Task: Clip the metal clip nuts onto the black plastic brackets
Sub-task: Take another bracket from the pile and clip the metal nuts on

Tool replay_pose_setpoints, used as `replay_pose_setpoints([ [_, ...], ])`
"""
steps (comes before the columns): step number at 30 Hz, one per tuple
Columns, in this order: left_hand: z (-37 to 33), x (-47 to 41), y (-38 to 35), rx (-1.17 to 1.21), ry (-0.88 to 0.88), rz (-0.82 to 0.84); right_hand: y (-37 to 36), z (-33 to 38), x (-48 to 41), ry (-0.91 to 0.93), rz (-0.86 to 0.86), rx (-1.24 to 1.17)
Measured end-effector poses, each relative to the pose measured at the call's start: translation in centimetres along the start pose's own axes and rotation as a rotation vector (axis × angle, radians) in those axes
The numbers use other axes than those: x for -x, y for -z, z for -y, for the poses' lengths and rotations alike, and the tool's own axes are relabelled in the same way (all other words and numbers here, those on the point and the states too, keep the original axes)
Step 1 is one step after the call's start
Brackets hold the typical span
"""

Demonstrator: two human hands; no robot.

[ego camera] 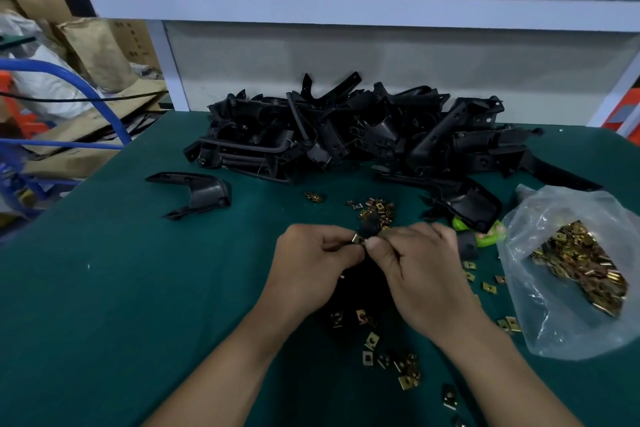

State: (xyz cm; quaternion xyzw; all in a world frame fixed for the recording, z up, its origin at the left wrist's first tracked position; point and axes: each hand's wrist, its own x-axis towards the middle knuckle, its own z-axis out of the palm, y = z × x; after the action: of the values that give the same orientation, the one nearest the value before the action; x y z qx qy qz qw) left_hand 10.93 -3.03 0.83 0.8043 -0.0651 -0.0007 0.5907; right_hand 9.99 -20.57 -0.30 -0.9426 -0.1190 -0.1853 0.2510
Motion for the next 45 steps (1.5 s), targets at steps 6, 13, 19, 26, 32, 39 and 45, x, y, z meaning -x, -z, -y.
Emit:
replay_pose_setpoints([
  [6,-0.1,-0.7,0.8,0.498,0.245,-0.235,1.2,0.2,0.2,-0.230,-0.513,-0.134],
  [13,0.2,-0.3,0.2,0.486,0.247,0.117,0.2,1.1,-0.5,-0.766,-0.149,-1.470],
  [19,1.0,-0.7,1.9,-0.527,-0.131,-0.218,0.9,-0.2,-1.2,-0.979,-0.304,-1.656],
  [26,1.9,-1.7,3.7,-0.569,0.035,0.155,0.9,-0.8,-1.3,-0.948,-0.332,-1.615],
  [32,2.2,-1.5,2.9,-0.598,0.026,0.042,0.6,-0.7,-0.9,-0.896,-0.278,-1.577],
  [39,2.2,-1.6,3.7,-0.592,0.027,0.210,0.4,-1.1,-1.0,-0.895,-0.291,-1.581],
  [45,2.2,-1.6,3.0,-0.577,0.046,0.176,0.3,-1.2,-1.0,-0.872,-0.297,-1.590],
])
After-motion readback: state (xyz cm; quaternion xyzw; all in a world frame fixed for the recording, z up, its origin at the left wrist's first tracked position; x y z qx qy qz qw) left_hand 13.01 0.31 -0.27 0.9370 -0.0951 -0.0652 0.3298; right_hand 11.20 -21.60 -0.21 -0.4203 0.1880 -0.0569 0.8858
